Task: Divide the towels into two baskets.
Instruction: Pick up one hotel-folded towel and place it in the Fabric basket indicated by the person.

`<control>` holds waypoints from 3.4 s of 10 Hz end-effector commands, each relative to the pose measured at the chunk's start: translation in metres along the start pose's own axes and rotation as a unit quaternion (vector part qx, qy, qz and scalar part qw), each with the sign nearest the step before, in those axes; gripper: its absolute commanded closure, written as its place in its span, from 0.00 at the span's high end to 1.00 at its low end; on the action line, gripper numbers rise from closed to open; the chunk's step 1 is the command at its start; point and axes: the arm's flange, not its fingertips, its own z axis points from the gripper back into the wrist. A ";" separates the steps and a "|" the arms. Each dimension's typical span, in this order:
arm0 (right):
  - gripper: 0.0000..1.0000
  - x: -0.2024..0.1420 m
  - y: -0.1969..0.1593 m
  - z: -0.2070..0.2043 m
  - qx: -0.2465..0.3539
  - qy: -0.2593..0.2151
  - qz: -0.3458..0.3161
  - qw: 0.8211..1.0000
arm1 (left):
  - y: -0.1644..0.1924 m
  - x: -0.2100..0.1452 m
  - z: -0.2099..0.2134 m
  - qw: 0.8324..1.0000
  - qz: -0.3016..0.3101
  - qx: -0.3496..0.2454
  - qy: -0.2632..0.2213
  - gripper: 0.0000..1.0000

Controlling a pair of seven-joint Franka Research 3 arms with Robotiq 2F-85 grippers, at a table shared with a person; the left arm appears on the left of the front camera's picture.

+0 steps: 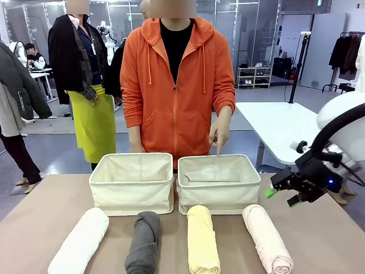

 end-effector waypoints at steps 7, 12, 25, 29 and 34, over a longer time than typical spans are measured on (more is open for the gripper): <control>1.00 -0.066 0.005 -0.079 -0.108 0.035 0.012 0.994 | 0.001 0.001 0.001 1.000 -0.001 -0.011 -0.004 1.00; 0.88 -0.083 0.003 -0.110 -0.135 0.073 0.038 0.987 | 0.001 0.001 0.001 1.000 -0.001 -0.011 -0.004 1.00; 0.41 -0.045 0.112 -0.014 -0.143 0.124 0.315 0.930 | 0.001 0.001 0.001 1.000 -0.001 -0.011 -0.004 1.00; 0.41 -0.051 0.134 -0.009 -0.149 0.119 0.369 0.910 | 0.001 0.001 0.001 1.000 -0.001 -0.011 -0.004 1.00; 0.41 -0.043 0.140 -0.009 -0.166 0.144 0.375 0.900 | 0.001 0.001 0.001 1.000 -0.001 -0.011 -0.004 1.00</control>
